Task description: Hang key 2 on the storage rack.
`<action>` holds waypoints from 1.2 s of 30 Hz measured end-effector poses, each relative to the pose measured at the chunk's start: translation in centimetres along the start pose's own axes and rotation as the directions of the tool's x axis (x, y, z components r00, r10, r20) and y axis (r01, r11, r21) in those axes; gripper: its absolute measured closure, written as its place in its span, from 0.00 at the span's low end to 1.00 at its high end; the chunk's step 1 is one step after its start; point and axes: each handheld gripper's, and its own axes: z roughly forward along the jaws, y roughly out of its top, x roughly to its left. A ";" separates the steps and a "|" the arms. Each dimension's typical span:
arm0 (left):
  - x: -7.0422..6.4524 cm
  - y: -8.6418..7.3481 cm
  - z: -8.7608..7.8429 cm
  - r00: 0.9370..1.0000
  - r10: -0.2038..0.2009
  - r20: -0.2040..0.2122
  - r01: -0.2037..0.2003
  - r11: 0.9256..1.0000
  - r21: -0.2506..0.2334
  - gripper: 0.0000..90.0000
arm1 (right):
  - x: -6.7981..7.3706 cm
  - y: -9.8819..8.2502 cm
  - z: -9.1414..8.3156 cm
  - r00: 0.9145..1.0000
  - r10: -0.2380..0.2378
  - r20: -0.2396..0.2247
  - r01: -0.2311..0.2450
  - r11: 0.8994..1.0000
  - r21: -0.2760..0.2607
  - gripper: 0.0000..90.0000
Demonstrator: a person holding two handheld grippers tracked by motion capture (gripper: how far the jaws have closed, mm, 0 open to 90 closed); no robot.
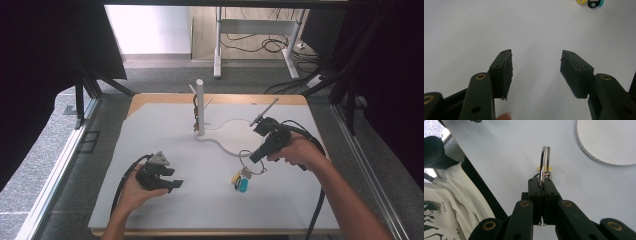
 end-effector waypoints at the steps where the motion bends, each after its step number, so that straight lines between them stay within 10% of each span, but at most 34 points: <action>1: 0.0 0.0 -0.1 1.000 -0.001 -0.001 0.001 1.000 0.001 0.49 | -0.1 0.1 -0.1 1.000 0.002 0.002 -0.002 1.000 0.002 0.96; 36: 0.1 0.0 -0.3 1.000 0.005 0.007 -0.005 1.000 0.004 0.49 | -2.3 6.1 -3.7 0.998 0.047 0.043 -0.046 0.999 -0.027 0.96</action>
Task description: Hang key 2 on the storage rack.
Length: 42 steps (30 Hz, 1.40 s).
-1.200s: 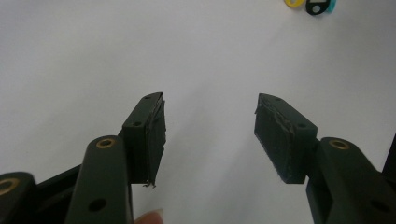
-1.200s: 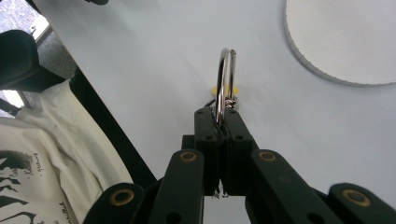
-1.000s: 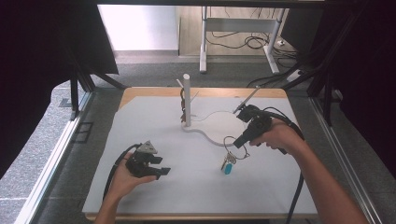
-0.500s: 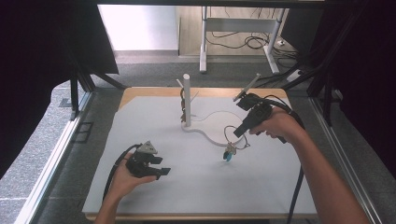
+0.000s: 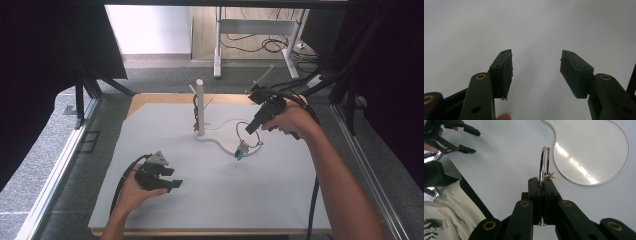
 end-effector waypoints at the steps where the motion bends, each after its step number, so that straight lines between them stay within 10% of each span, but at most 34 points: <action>1: 0.0 0.0 0.0 1.000 0.000 0.001 0.000 1.000 -0.001 0.49 | 0.0 0.0 0.0 1.000 0.000 0.000 0.000 1.000 0.000 0.96; 42: -0.2 -0.1 -0.5 1.000 0.000 0.013 0.000 1.000 -0.015 0.49 | -1.5 6.3 0.9 0.999 0.045 0.023 -0.045 0.999 -0.030 0.96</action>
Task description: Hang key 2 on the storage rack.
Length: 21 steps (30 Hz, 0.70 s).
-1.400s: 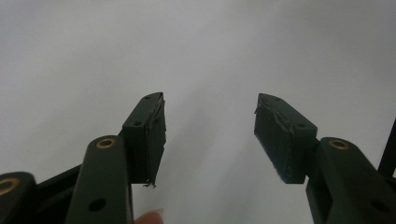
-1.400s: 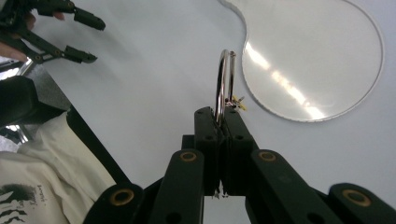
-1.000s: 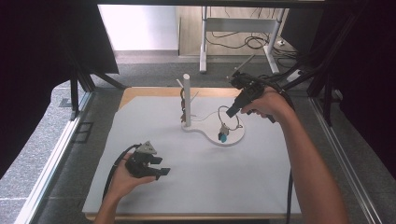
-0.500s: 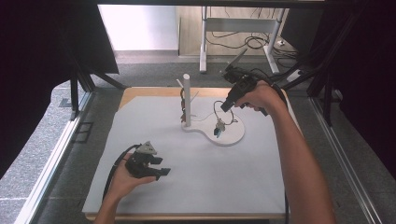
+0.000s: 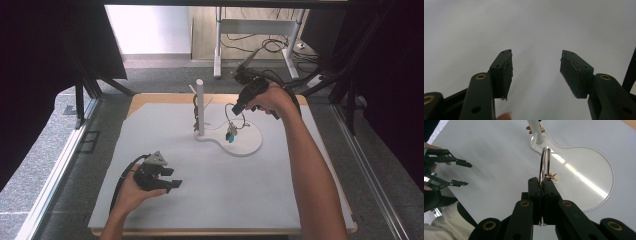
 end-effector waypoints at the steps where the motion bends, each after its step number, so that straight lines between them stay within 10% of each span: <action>1: 0.0 0.0 0.0 1.000 0.000 0.000 0.000 1.000 0.001 0.49 | -0.1 0.1 0.1 1.000 -0.004 0.003 0.004 1.000 -0.001 0.96; 21: 0.0 0.0 -0.2 1.000 -0.002 0.013 0.003 1.000 -0.009 0.49 | -0.5 2.6 0.7 1.000 0.007 0.014 -0.007 1.000 -0.015 0.96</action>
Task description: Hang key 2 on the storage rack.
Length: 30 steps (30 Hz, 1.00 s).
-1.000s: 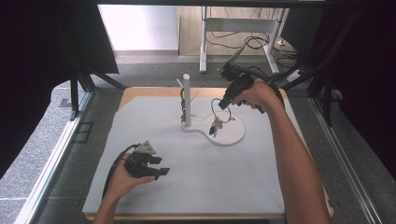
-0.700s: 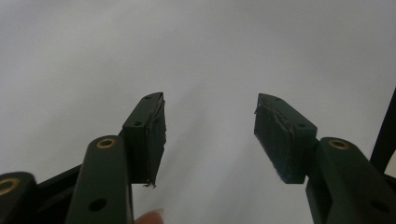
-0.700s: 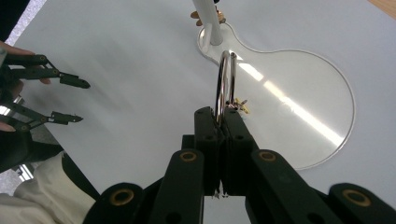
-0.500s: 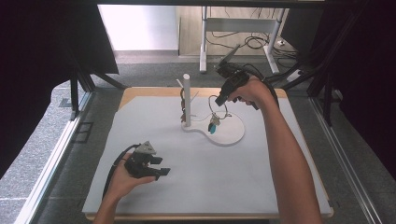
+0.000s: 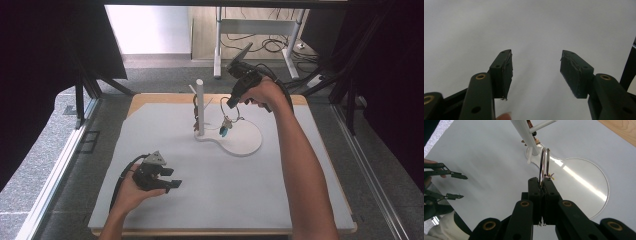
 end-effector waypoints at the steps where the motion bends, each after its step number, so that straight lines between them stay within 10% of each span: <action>1: 0.0 0.0 0.0 1.000 0.001 0.001 -0.001 1.000 0.001 0.49 | 0.0 0.1 0.0 1.000 -0.003 0.000 0.003 1.000 -0.003 0.96; 30: -0.6 0.0 -0.3 1.000 0.015 0.011 -0.015 1.000 -0.005 0.49 | -1.3 3.1 3.0 1.000 0.008 -0.008 -0.008 1.000 -0.008 0.96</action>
